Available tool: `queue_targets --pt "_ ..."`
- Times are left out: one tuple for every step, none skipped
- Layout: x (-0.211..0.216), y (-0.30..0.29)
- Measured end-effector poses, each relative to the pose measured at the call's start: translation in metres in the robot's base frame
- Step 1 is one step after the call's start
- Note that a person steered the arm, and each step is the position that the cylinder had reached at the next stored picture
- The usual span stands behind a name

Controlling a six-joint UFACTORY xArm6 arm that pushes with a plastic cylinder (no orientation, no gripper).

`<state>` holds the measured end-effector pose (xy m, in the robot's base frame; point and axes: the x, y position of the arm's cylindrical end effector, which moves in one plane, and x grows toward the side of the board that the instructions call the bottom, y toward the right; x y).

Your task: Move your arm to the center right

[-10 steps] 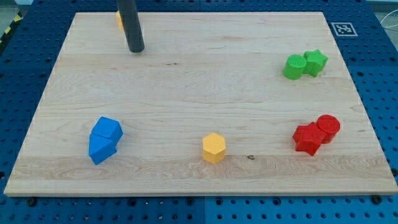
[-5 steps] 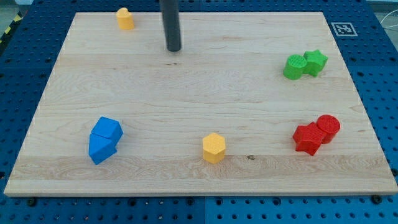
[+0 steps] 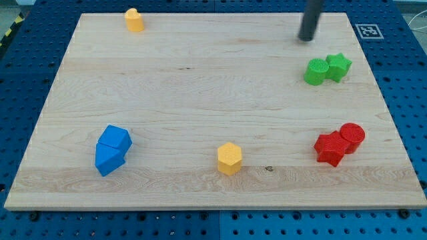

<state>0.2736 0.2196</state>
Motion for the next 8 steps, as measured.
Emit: queue_targets --pt "0.022 0.058" --pt "0.072 0.095" --pt "0.132 0.119" --pt "0.176 0.117" --pt "0.169 0.098" --pt "0.147 0.079" --pt "0.138 0.058" --pt "0.126 0.039"
